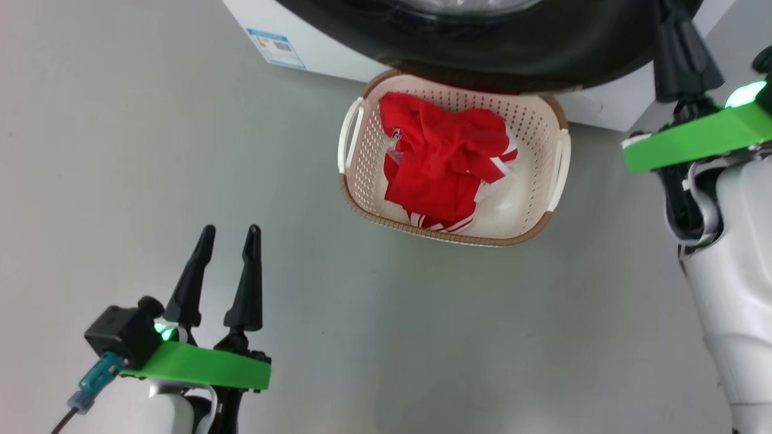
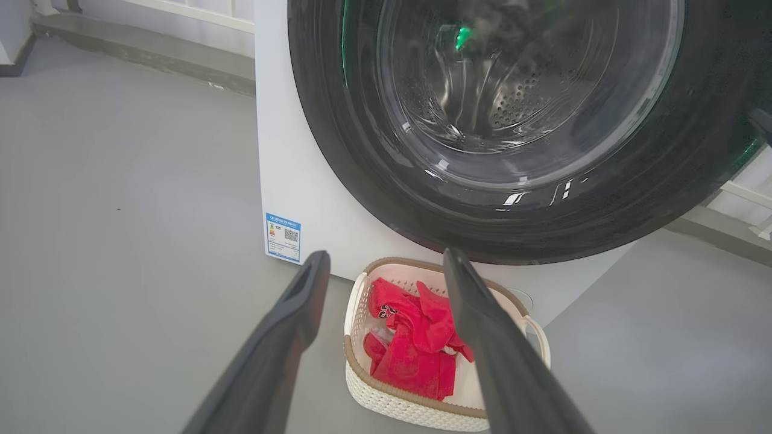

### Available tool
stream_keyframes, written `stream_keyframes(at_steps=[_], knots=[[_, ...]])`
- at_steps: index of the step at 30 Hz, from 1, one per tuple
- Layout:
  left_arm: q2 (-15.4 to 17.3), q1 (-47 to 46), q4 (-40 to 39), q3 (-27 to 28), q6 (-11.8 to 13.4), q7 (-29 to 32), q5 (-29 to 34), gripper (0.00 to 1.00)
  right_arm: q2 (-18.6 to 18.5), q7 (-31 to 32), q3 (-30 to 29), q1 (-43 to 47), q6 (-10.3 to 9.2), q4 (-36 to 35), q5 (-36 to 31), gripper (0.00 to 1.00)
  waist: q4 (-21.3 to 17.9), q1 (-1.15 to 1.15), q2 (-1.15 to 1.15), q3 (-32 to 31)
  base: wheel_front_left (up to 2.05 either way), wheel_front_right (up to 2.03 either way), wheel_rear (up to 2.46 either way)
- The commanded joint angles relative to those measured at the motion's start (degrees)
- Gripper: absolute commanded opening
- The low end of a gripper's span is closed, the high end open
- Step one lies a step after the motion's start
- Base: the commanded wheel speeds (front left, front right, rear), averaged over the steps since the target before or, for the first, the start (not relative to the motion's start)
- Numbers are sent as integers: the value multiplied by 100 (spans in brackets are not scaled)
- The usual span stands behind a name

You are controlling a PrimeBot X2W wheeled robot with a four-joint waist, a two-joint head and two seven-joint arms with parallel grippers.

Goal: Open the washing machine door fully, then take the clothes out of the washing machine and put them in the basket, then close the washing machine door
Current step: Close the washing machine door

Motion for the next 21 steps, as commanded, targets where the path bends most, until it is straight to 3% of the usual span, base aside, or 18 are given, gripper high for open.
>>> stream_keyframes(at_steps=[1, 21], knots=[[95, -100, -158, 154, -31, -29, -34, 100, 14, -36, 7, -189, 19, -116, -60, 0, 106, 0, 0, 189, 0, 0, 0], [94, -416, -262, -88, -31, -29, -287, 100, -15, -36, -472, -1513, 19, 94, -146, 0, 355, 0, 0, 684, 0, 0, 0]])
